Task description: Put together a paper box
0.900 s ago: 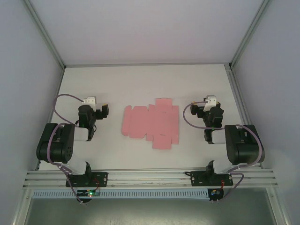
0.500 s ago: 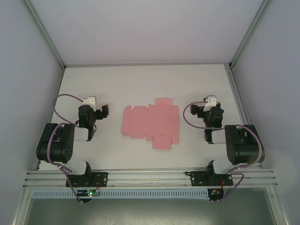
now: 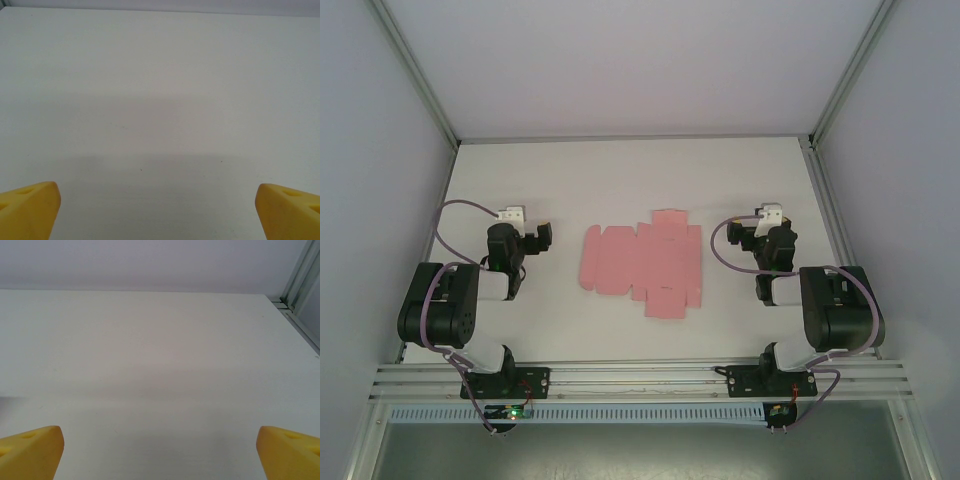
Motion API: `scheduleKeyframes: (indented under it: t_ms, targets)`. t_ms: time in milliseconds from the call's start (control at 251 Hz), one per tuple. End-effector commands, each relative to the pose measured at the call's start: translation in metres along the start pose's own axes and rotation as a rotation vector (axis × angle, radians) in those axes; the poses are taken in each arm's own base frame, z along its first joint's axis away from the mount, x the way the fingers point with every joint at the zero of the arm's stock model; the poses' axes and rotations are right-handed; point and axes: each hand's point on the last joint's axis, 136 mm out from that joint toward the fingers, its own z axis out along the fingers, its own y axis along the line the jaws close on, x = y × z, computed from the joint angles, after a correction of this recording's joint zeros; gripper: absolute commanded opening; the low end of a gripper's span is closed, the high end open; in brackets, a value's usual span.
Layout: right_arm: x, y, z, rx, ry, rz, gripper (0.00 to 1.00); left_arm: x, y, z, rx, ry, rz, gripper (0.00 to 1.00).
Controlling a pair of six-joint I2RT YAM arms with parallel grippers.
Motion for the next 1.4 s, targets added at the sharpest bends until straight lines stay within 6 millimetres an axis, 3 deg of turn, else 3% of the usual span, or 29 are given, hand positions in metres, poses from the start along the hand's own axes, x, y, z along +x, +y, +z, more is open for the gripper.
scheduleKeyframes:
  t_ms: [0,180,243,327,491,678,862,1034,1125,1241,1397]
  targets:
    - [-0.016,0.0,0.0,0.014,-0.04,0.015,0.98,-0.012,-0.002,0.001,0.001,-0.009,0.021,1.0]
    - [-0.039,0.015,-0.007,0.012,-0.021,-0.058,0.98,-0.039,0.002,-0.014,-0.04,0.018,-0.001,1.0]
    - [-0.056,0.031,-0.011,-0.005,0.043,-0.072,0.98,-0.057,-0.001,-0.026,-0.034,0.043,-0.077,1.0]
    - [-0.067,0.057,-0.014,-0.063,0.189,0.019,0.98,-0.073,-0.021,-0.041,0.061,0.096,-0.22,1.0]
    - [-0.023,0.124,-0.032,-0.307,0.586,0.226,0.91,-0.065,-0.076,-0.051,0.311,0.258,-0.441,1.0]
    - [0.008,0.175,-0.043,-0.536,0.778,0.419,0.85,-0.033,-0.111,-0.05,0.413,0.505,-0.443,1.0]
    - [0.048,0.172,-0.04,-0.49,0.908,0.4,0.8,0.003,-0.141,-0.044,0.534,0.72,-0.42,1.0]
    - [0.076,0.167,-0.034,-0.448,0.978,0.381,0.78,0.032,-0.155,-0.035,0.544,0.846,-0.376,1.0]
    - [0.086,0.17,-0.031,-0.46,0.998,0.393,0.7,0.048,-0.161,-0.037,0.559,0.916,-0.374,1.0]
    - [0.1,0.167,-0.028,-0.429,1.032,0.392,0.6,0.058,-0.172,-0.038,0.599,0.956,-0.386,1.0]
    - [0.113,0.159,-0.026,-0.382,1.057,0.394,0.59,0.055,-0.185,-0.039,0.651,0.961,-0.377,0.95]
